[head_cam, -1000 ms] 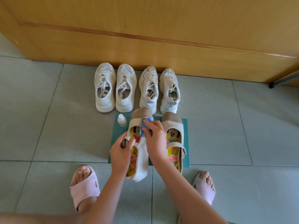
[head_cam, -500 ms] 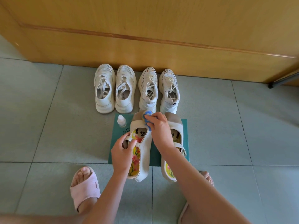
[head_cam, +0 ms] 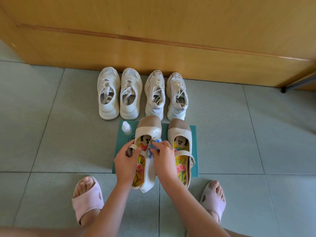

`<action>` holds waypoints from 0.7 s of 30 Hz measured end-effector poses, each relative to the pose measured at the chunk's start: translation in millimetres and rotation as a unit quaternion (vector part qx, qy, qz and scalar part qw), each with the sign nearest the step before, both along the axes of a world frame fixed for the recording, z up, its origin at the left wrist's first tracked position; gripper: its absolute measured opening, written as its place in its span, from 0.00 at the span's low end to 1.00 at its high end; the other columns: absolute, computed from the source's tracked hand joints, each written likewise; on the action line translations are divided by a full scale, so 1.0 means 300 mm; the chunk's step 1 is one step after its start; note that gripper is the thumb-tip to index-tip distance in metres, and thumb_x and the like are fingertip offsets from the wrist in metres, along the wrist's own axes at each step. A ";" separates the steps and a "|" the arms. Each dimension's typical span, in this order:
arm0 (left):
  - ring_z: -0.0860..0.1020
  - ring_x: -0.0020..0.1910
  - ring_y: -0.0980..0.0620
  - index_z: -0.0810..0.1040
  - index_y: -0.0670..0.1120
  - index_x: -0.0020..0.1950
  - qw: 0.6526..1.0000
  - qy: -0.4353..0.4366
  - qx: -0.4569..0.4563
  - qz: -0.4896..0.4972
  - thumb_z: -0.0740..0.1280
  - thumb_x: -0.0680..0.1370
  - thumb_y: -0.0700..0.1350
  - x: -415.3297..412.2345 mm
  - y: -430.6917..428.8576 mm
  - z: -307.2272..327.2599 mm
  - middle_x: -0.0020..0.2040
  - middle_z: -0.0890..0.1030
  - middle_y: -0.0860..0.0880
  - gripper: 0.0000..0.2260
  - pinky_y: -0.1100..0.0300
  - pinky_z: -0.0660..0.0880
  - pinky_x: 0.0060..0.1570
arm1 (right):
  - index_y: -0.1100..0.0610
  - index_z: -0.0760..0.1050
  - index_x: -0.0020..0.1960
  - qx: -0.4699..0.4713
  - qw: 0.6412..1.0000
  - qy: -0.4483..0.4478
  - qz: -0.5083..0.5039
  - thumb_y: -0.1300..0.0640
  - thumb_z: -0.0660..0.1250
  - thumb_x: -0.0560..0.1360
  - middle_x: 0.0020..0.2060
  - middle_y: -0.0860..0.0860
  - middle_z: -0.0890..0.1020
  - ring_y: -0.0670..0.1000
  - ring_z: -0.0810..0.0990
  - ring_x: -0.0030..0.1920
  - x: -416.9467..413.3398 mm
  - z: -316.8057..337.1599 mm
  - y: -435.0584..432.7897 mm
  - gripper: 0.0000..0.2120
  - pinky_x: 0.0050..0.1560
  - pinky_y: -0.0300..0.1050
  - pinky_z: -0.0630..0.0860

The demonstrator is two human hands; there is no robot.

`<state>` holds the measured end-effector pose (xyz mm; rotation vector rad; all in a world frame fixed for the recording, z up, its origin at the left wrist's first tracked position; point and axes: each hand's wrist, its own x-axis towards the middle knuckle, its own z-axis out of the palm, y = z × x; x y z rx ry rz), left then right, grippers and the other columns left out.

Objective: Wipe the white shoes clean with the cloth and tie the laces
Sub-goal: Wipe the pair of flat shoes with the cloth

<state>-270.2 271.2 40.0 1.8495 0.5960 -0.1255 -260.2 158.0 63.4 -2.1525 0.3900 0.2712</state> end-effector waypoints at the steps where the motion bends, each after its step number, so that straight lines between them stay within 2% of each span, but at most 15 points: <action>1: 0.78 0.46 0.61 0.79 0.50 0.58 1.000 -0.002 -0.001 -0.001 0.69 0.76 0.44 0.000 0.000 0.003 0.46 0.82 0.56 0.12 0.70 0.70 0.43 | 0.59 0.80 0.55 -0.003 1.000 -0.003 0.008 0.64 0.62 0.77 0.48 0.52 0.74 0.43 0.71 0.44 -0.011 0.007 -0.001 0.10 0.42 0.26 0.67; 4: 0.77 0.46 0.62 0.80 0.52 0.57 1.000 0.003 -0.001 0.001 0.68 0.76 0.45 0.003 -0.002 0.006 0.46 0.81 0.58 0.11 0.67 0.72 0.46 | 0.57 0.77 0.61 -0.015 0.998 -0.055 -0.023 0.63 0.62 0.78 0.50 0.51 0.75 0.47 0.74 0.48 0.023 0.047 -0.025 0.13 0.47 0.29 0.68; 8: 0.76 0.52 0.56 0.77 0.49 0.62 1.000 0.019 0.009 -0.011 0.68 0.76 0.48 0.002 0.010 -0.003 0.52 0.80 0.54 0.15 0.61 0.72 0.52 | 0.62 0.74 0.63 0.016 0.994 -0.077 -0.077 0.64 0.60 0.79 0.48 0.53 0.73 0.42 0.74 0.42 0.157 0.079 -0.054 0.13 0.41 0.26 0.70; 11: 0.76 0.53 0.55 0.77 0.49 0.63 1.000 0.020 0.001 -0.009 0.68 0.76 0.48 0.003 0.013 -0.002 0.52 0.80 0.53 0.15 0.60 0.72 0.53 | 0.60 0.74 0.65 -0.042 0.997 -0.061 -0.030 0.65 0.59 0.79 0.50 0.56 0.73 0.52 0.75 0.49 0.199 0.043 -0.042 0.15 0.48 0.35 0.69; 13: 0.77 0.52 0.54 0.77 0.49 0.62 1.000 0.022 -0.001 -0.005 0.68 0.76 0.48 0.005 0.012 0.000 0.51 0.80 0.53 0.15 0.62 0.71 0.51 | 0.61 0.74 0.64 -0.063 0.996 -0.052 -0.025 0.65 0.60 0.79 0.50 0.56 0.73 0.54 0.74 0.52 0.185 0.015 -0.036 0.15 0.51 0.39 0.71; 15: 0.77 0.50 0.55 0.78 0.51 0.60 1.000 0.017 0.002 -0.008 0.68 0.76 0.47 0.006 0.010 -0.003 0.49 0.81 0.53 0.13 0.61 0.72 0.50 | 0.63 0.75 0.61 -0.080 0.995 -0.052 -0.018 0.66 0.60 0.78 0.49 0.54 0.74 0.52 0.75 0.50 0.140 0.006 -0.033 0.13 0.49 0.35 0.71; 17: 0.79 0.46 0.54 0.79 0.52 0.58 1.000 0.005 -0.009 -0.007 0.69 0.75 0.46 0.002 0.007 -0.008 0.45 0.82 0.53 0.11 0.59 0.74 0.48 | 0.66 0.74 0.56 -0.052 0.998 -0.042 -0.014 0.67 0.59 0.78 0.45 0.52 0.72 0.50 0.73 0.46 0.077 -0.009 -0.023 0.09 0.45 0.28 0.69; 20: 0.79 0.45 0.56 0.79 0.52 0.58 1.000 0.005 -0.020 0.001 0.69 0.75 0.45 -0.001 0.004 -0.007 0.45 0.82 0.54 0.12 0.59 0.74 0.47 | 0.62 0.75 0.60 -0.065 0.997 -0.018 0.029 0.66 0.61 0.77 0.50 0.53 0.73 0.51 0.73 0.51 -0.023 -0.024 0.005 0.12 0.50 0.34 0.71; 21: 0.79 0.46 0.58 0.79 0.51 0.58 1.000 0.003 -0.019 0.000 0.69 0.75 0.45 -0.001 0.004 -0.004 0.46 0.82 0.55 0.12 0.60 0.74 0.48 | 0.61 0.76 0.59 -0.040 0.999 -0.010 0.025 0.66 0.61 0.77 0.49 0.52 0.74 0.51 0.74 0.51 -0.046 -0.022 0.009 0.13 0.48 0.32 0.71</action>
